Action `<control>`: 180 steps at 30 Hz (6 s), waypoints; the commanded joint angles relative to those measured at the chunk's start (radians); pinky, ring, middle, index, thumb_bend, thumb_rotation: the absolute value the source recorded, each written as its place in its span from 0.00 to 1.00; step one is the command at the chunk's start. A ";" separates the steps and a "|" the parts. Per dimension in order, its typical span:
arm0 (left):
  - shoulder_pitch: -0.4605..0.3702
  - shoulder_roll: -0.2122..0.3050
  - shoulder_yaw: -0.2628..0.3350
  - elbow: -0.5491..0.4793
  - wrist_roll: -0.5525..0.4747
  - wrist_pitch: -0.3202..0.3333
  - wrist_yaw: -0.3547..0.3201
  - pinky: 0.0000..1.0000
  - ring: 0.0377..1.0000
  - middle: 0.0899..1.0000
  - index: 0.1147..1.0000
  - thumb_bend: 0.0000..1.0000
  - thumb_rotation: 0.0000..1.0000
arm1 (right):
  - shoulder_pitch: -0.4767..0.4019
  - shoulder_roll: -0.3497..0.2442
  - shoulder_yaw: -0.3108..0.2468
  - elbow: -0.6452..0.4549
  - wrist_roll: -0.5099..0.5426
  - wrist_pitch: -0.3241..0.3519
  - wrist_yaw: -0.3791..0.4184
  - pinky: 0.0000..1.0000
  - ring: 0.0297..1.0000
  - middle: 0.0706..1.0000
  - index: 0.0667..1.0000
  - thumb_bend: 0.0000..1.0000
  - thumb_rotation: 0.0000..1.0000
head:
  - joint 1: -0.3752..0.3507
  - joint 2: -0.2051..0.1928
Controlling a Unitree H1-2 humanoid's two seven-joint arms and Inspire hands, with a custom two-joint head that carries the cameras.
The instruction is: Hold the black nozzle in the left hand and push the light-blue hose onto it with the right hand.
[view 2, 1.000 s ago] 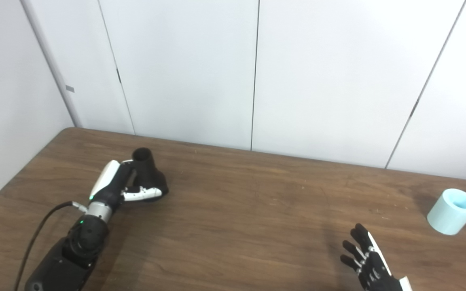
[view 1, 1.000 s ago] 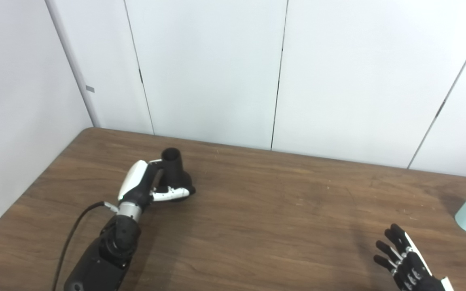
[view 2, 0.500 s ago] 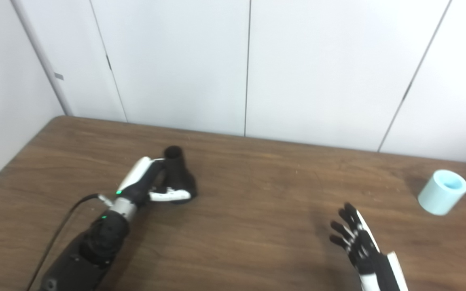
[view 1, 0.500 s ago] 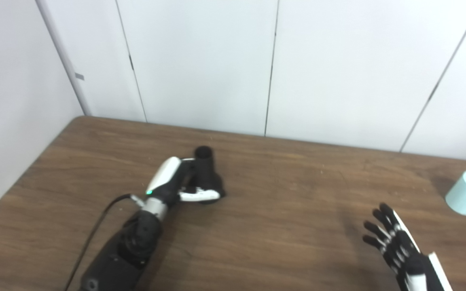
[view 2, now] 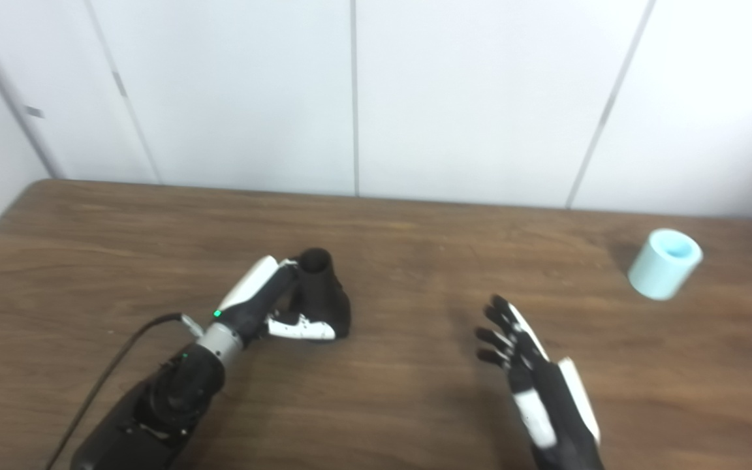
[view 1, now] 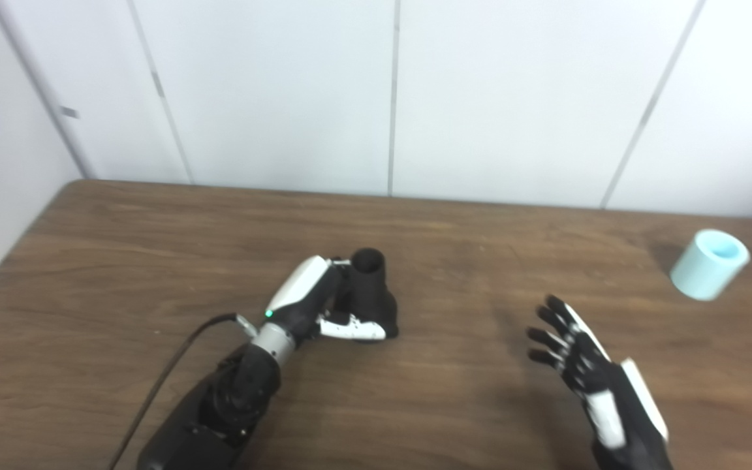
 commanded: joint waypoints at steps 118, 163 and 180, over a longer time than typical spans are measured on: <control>0.086 -0.055 -0.224 0.165 -0.046 -0.134 -0.197 0.92 0.84 0.69 0.34 0.63 0.40 | -0.898 -0.703 0.020 0.722 -0.643 0.207 0.229 0.46 0.68 0.80 0.80 1.00 0.06 | -0.059 0.008; 0.090 -0.068 -0.221 0.139 -0.042 -0.114 -0.196 0.87 0.84 0.68 0.34 0.62 0.38 | -1.009 -0.765 0.297 0.814 -0.738 0.168 0.341 0.12 0.17 0.24 0.63 0.88 0.00 | -0.046 0.031; 0.088 -0.063 -0.218 0.132 -0.041 -0.113 -0.206 0.88 0.84 0.68 0.34 0.62 0.38 | -1.024 -0.793 0.320 0.788 -0.777 0.128 0.426 0.08 0.13 0.22 0.45 0.52 0.12 | -0.046 0.039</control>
